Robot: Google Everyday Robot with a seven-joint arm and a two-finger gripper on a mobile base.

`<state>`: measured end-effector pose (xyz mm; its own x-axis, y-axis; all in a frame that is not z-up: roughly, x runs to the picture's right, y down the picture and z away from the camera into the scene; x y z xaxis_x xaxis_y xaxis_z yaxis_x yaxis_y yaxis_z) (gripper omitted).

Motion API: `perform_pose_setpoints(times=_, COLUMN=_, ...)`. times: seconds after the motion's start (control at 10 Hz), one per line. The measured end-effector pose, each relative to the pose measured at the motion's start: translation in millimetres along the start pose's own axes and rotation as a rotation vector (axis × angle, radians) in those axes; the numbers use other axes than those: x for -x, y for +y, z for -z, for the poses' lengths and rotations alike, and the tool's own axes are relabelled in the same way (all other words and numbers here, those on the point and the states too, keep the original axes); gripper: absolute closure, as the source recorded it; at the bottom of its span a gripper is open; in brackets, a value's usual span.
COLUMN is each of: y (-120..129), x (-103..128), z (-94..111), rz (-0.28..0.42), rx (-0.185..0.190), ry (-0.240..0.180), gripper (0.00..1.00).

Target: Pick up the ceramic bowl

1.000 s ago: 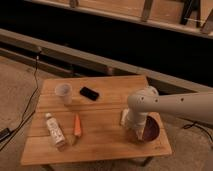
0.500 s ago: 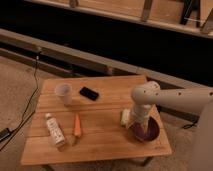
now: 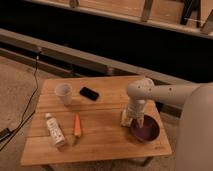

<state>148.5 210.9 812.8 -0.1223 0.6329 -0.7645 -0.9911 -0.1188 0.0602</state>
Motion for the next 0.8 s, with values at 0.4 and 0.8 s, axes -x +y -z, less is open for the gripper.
perform_pose_setpoints(times=0.4, y=-4, x=1, z=-3, rz=-0.026, rx=0.008, ry=0.001, gripper=0.71)
perform_pose_setpoints(times=0.8, y=-6, x=3, z=12, rz=-0.034, rx=0.002, ry=-0.006, gripper=1.00)
